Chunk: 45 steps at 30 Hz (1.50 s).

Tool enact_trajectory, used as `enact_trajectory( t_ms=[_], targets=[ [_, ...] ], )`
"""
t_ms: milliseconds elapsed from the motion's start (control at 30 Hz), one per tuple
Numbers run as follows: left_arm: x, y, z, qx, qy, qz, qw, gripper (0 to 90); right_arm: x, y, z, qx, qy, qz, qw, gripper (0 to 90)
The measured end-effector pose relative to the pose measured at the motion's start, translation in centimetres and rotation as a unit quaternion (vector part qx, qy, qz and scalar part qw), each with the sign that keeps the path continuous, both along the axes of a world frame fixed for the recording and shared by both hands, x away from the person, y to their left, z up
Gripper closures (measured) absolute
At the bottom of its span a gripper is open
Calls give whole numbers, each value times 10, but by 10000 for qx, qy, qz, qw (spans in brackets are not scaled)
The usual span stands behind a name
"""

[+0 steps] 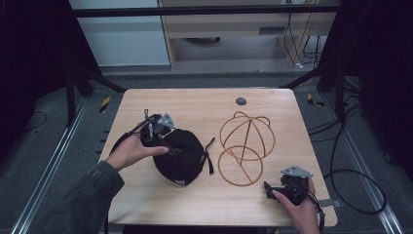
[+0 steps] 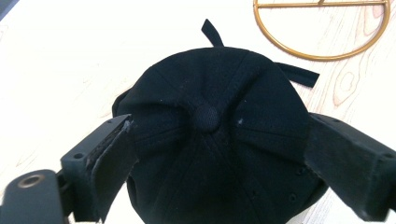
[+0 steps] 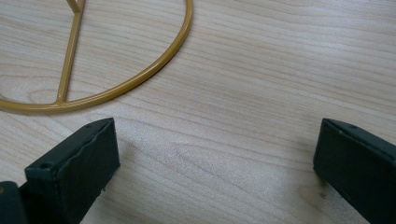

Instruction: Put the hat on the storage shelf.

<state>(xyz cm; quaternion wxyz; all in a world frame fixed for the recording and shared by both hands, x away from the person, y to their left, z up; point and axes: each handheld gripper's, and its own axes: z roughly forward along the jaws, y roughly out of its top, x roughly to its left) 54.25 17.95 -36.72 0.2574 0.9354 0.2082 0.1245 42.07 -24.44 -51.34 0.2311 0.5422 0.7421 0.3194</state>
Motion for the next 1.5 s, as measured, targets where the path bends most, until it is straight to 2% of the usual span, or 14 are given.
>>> enact_trajectory(
  t_ms=[200, 500, 667, 733, 833, 967, 1133, 1367, 1500],
  targets=[
    [3, -8, -2, 146, 27, 21, 9999, 173, 0, 0, 0, -1, -1, 2, 10000, 4],
    [13, -14, -18, 381, 311, -5, 9988, 308, 0, 0, 0, 1, 1, 2, 10000, 4],
    [15, -15, -23, 395, 353, -17, 9986, 394, 0, 0, 0, 2, 2, 7, 10000, 4],
    [15, -14, -24, 423, 346, 10, 9985, 457, 0, 0, 0, 3, 2, 6, 10000, 4],
    [16, -13, -24, 362, 321, 64, 9988, 508, 0, 0, 0, 2, 3, 7, 10000, 4],
    [19, -10, -26, 288, 425, 77, 9986, 603, 0, 0, 0, 3, 3, 6, 10000, 4],
    [17, -11, -26, 351, 495, -18, 9982, 717, 0, 0, 0, 2, -3, 9, 10000, 4],
    [14, -9, -23, 314, 493, -65, 9983, 739, 0, 0, 0, 1, -4, 11, 10000, 4],
    [7, -7, -12, 242, 290, -90, 9992, 742, 0, 0, 0, 1, -3, 10, 10000, 4]
  ],
)
